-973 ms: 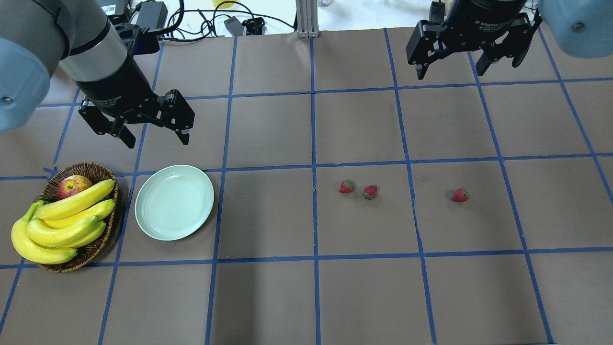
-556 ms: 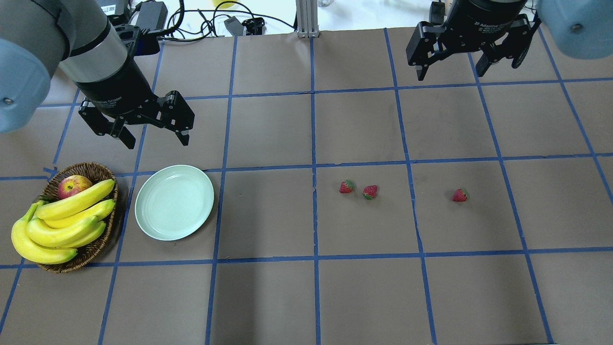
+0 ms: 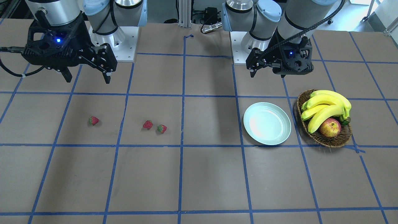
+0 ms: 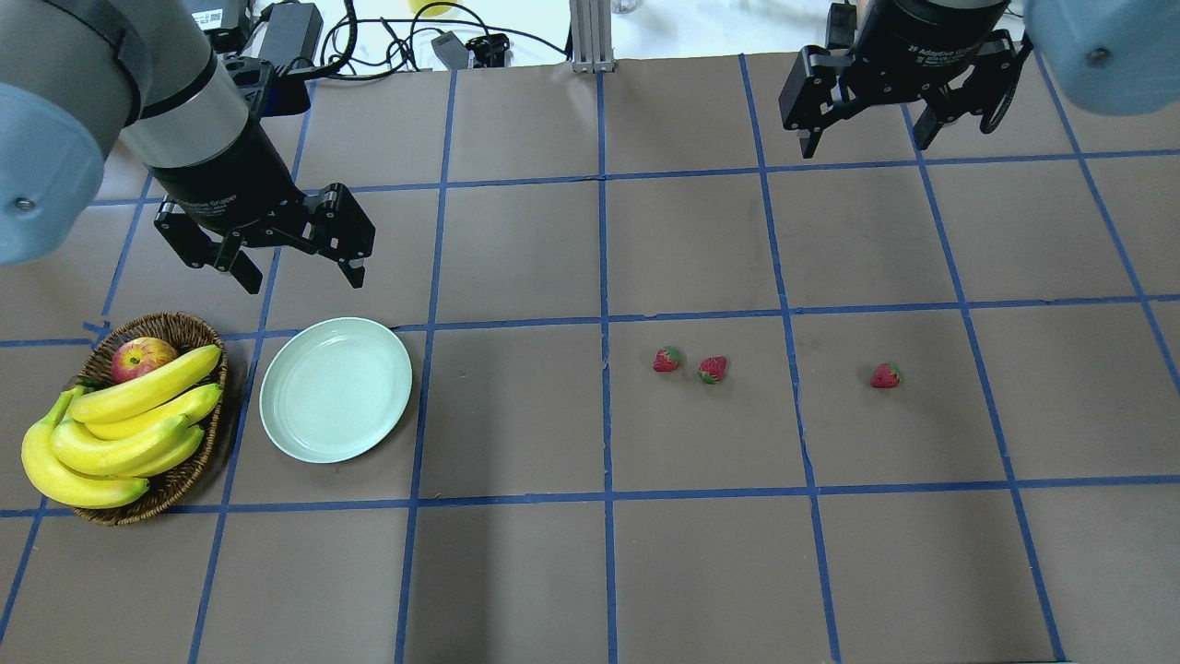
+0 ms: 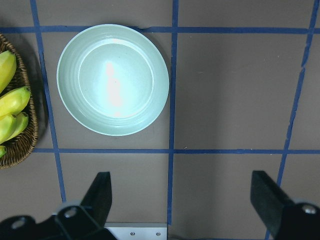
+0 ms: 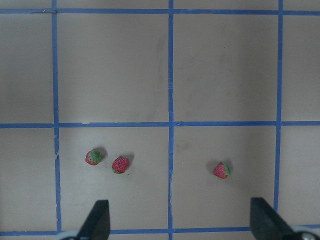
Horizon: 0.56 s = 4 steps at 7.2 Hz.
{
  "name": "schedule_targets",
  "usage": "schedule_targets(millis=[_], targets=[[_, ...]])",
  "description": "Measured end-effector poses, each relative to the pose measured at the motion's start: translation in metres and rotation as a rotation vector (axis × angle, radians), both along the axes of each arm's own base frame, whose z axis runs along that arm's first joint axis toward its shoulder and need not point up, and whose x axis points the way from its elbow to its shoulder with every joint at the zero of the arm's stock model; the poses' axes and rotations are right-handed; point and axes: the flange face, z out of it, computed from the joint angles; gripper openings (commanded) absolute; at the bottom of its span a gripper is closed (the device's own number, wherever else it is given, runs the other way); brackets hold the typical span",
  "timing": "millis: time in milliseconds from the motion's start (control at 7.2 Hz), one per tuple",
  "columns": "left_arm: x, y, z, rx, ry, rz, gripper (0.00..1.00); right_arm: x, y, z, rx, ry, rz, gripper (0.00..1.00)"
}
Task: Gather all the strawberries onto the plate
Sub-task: 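Lower the right gripper onto the strawberry nearest the plate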
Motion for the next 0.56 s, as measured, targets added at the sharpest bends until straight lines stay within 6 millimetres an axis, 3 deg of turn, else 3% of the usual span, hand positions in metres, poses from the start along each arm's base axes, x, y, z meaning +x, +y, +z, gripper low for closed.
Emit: schedule_targets(millis=[278,556], targets=[[0.003,-0.004,-0.003,-0.011,-0.032,-0.005,1.00,0.003,-0.008,-0.022,0.046,-0.002,0.002,1.00],[0.002,-0.004,-0.003,-0.017,-0.034,-0.008,1.00,0.009,-0.010,-0.069,0.114,-0.007,-0.014,1.00]])
